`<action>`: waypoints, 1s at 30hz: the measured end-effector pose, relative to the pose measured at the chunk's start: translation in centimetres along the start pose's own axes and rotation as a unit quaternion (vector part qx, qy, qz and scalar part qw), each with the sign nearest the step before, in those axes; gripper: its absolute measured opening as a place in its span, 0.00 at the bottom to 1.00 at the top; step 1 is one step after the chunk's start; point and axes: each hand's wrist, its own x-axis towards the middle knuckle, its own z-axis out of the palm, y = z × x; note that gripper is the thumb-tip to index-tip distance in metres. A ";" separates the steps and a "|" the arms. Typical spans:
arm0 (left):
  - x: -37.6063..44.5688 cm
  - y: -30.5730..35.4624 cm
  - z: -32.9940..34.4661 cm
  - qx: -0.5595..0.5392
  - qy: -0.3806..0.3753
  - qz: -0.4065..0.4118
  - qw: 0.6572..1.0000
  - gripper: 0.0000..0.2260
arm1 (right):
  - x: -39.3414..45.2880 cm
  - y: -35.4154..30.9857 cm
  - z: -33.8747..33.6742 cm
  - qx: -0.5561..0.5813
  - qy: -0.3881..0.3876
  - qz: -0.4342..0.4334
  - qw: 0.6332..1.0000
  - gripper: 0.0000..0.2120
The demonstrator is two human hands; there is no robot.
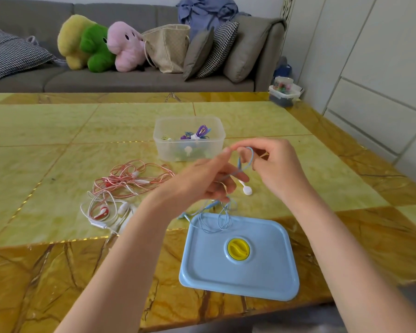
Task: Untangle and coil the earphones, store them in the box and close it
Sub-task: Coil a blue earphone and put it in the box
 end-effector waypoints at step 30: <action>0.1 0.8 -3.0 -0.433 0.097 0.101 0.890 0.13 | -1.2 -1.7 2.1 0.160 -0.296 0.103 0.936 0.13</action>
